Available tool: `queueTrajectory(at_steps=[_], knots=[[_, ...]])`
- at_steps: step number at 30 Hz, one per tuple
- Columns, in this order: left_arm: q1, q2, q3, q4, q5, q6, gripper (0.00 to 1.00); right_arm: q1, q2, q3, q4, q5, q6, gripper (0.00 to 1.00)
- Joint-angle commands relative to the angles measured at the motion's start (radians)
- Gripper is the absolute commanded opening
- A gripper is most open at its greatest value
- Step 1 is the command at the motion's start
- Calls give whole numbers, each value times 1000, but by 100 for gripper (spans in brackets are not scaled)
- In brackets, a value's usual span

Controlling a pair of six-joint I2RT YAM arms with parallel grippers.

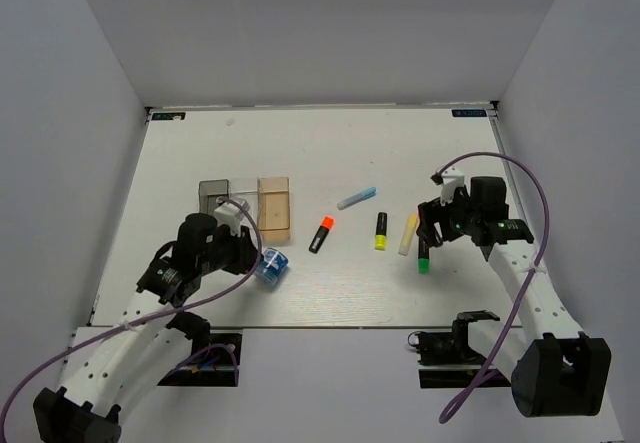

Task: Sort the stationery into containers
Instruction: Grab a piece of stationery with the left arm

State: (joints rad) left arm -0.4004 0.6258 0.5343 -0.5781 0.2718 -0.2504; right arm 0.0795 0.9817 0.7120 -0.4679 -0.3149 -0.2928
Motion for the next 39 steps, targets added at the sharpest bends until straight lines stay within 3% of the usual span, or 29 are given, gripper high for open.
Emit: queueTrajectory(at_steps=[1,3,4,5,6,7,8,9,12,14,17,18,22,25,29,39], knots=[[-66,40,78,-46,-58,-6,37,2,5,46,-76,17,-86,83],[-135,119,118,-98,-115,5,56,0,5,41,-66,-33,-91,0],[-152,155,142,-115,-129,5,66,3,2,38,-55,-39,-82,0],[-205,173,148,-124,-143,-3,78,3,0,43,-55,-52,-51,0],[-227,220,153,-135,-225,-33,83,2,0,43,-60,-56,-49,10],[-280,233,192,-153,-267,-56,88,5,2,46,-64,-56,-43,61],[-332,248,203,-189,-387,-192,89,5,5,47,-67,-56,-42,73],[-357,279,220,-263,-539,-313,89,5,0,47,-66,-44,-43,76],[-471,331,314,-414,-710,-568,83,3,6,34,-61,-44,-52,78],[-520,347,319,-439,-775,-762,82,2,9,33,-64,-44,-54,78],[-551,360,311,-436,-853,-914,82,6,29,49,-83,-55,-54,78],[-551,368,312,-410,-847,-902,82,5,29,50,-84,-56,-55,78],[-551,463,366,-221,-705,-343,81,6,20,44,-84,-75,-52,78],[-528,463,365,-175,-576,-111,82,5,17,44,-86,-87,-54,79],[-437,495,385,-249,-400,-15,87,5,3,43,-86,-90,-54,79],[-382,551,271,-166,-318,25,88,9,18,49,-94,-104,-60,79]])
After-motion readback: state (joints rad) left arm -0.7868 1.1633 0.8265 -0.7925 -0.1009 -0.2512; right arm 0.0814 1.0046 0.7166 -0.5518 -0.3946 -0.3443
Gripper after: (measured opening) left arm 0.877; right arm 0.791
